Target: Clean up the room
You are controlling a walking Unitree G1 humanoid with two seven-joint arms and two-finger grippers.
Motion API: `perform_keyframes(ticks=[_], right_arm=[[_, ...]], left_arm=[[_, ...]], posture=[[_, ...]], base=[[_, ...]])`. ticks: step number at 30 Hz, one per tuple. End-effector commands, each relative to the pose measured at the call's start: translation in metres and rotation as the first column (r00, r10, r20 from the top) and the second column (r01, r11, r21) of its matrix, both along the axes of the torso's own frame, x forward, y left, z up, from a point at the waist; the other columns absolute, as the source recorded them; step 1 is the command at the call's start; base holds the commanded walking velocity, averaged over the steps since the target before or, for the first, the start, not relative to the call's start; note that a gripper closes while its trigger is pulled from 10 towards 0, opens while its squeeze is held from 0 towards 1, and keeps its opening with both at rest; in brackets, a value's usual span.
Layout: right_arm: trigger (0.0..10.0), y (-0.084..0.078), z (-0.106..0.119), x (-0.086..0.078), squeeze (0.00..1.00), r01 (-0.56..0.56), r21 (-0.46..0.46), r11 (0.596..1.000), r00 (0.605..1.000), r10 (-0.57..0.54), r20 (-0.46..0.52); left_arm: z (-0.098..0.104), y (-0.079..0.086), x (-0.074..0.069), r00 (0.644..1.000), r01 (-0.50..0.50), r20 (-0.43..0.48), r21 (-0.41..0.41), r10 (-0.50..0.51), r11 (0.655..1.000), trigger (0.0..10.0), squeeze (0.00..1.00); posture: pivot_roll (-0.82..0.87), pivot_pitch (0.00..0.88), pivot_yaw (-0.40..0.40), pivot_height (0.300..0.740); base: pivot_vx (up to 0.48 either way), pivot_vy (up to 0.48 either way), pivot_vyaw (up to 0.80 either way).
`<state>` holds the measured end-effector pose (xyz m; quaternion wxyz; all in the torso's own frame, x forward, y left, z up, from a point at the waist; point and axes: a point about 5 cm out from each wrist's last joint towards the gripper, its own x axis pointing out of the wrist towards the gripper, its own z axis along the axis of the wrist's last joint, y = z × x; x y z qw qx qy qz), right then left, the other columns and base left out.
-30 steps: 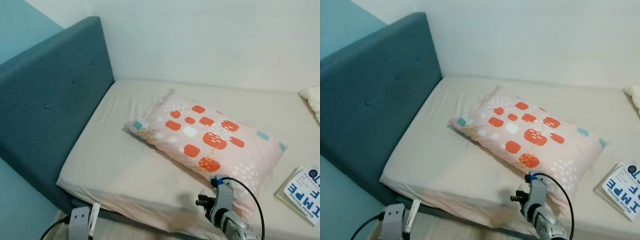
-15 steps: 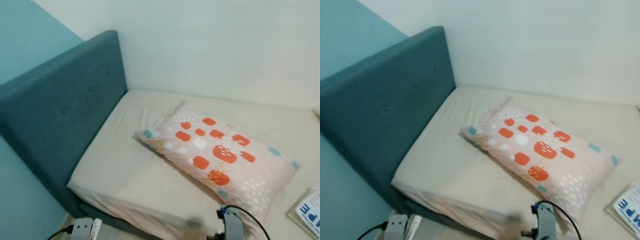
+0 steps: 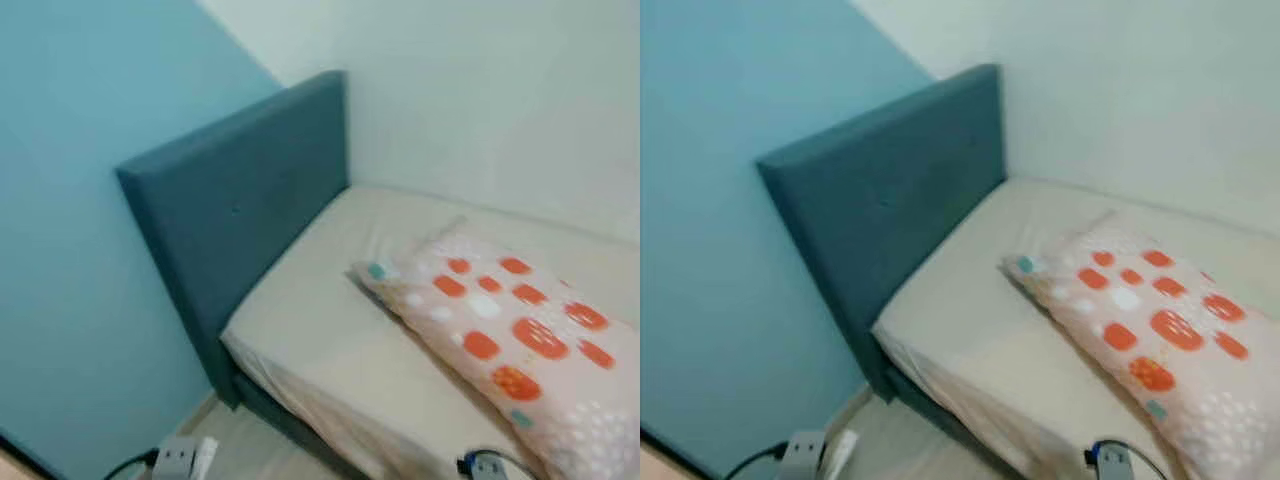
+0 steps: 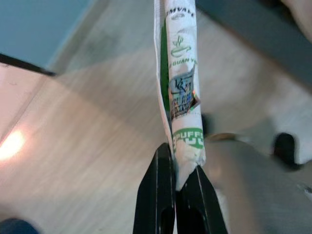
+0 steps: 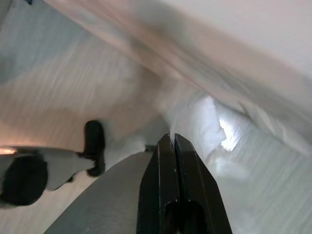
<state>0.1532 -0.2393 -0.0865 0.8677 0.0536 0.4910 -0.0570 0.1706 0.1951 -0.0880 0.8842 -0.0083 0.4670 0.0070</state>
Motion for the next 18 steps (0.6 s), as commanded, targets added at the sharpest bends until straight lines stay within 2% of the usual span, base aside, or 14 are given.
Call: perform_keyframes(ticks=[1,10,15,18], right_arm=[[10.0,0.01,-0.002,0.002,0.0,-0.002,0.019,1.0,1.0,0.001,0.01],[10.0,0.008,0.003,0.011,0.0,-0.018,0.011,1.0,0.999,0.018,0.032],[10.0,0.008,0.008,0.022,0.0,-0.034,0.011,0.999,0.997,0.033,0.068],[10.0,0.012,0.016,0.04,0.0,-0.079,0.01,0.997,0.989,0.077,0.127]], left_arm=[[0.0,0.004,-0.001,1.0,0.008,-0.004,0.007,-0.008,1.0,10.0,0.0],[-0.004,0.008,-0.012,0.999,-0.012,-0.037,0.005,0.012,1.0,10.0,0.0],[-0.006,0.006,-0.016,0.998,-0.001,-0.057,-0.002,0.001,1.0,10.0,0.0],[-0.007,0.005,-0.018,0.998,0.002,-0.065,-0.006,-0.003,1.0,10.0,0.0]], posture=[[-0.03,0.0,0.036,0.74],[-0.02,0.0,0.023,0.74],[-0.02,0.0,0.02,0.74],[-0.03,0.0,0.021,0.74]], base=[[0.0,0.0,0.74],[0.0,0.0,0.73],[0.0,0.0,0.72],[0.0,0.0,0.72]])
